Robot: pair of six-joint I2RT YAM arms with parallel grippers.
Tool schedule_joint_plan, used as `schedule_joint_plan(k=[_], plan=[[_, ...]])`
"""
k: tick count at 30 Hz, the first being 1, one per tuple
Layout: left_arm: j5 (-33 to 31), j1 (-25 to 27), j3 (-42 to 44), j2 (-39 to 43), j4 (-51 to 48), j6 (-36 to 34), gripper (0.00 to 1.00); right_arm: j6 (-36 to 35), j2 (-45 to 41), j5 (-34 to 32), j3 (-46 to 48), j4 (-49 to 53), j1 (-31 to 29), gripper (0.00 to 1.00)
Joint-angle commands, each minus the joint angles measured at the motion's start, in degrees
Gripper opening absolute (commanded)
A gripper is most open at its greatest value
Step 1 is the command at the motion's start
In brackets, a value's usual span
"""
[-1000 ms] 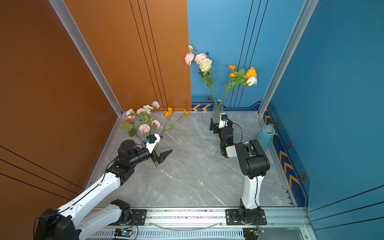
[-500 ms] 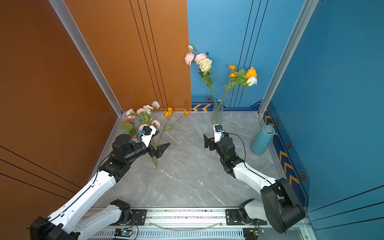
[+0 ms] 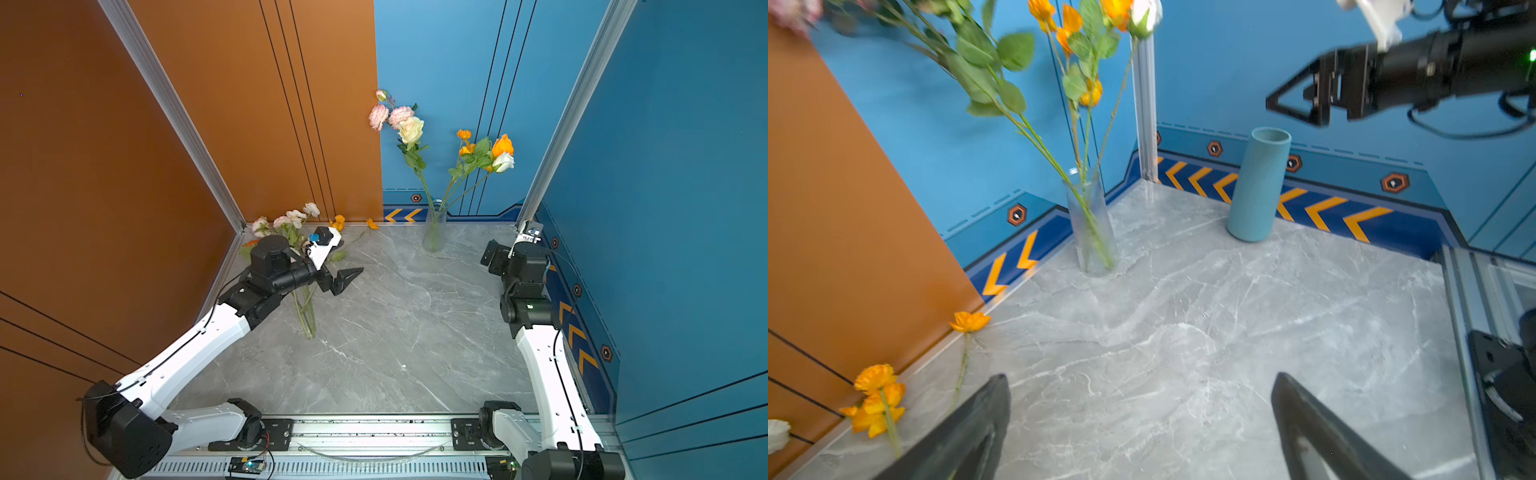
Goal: Arrange the flowers into the vase
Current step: 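Move the right gripper to the teal cylinder and close around it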
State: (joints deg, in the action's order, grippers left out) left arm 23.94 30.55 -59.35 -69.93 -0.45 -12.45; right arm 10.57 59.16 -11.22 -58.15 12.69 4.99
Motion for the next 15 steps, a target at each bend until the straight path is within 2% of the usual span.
schedule_joint_plan(k=[1,4,9,15], plan=[[-7.1,7.7,5.6,3.6,-2.8,-10.9,0.98,0.2,1.7,-4.4,-0.8,6.0,4.0,1.0],[-10.4,11.4,6.2,3.3,-3.8,-13.4,0.98,0.8,4.6,-1.1,-0.5,5.1,8.7,1.0],[-7.4,11.5,4.5,0.6,-4.9,-11.4,0.98,1.1,9.6,1.0,-1.1,0.7,11.8,1.0],[-8.8,11.4,5.1,0.3,-4.2,-11.6,0.98,1.3,15.9,2.3,-3.1,-1.1,13.7,1.0]])
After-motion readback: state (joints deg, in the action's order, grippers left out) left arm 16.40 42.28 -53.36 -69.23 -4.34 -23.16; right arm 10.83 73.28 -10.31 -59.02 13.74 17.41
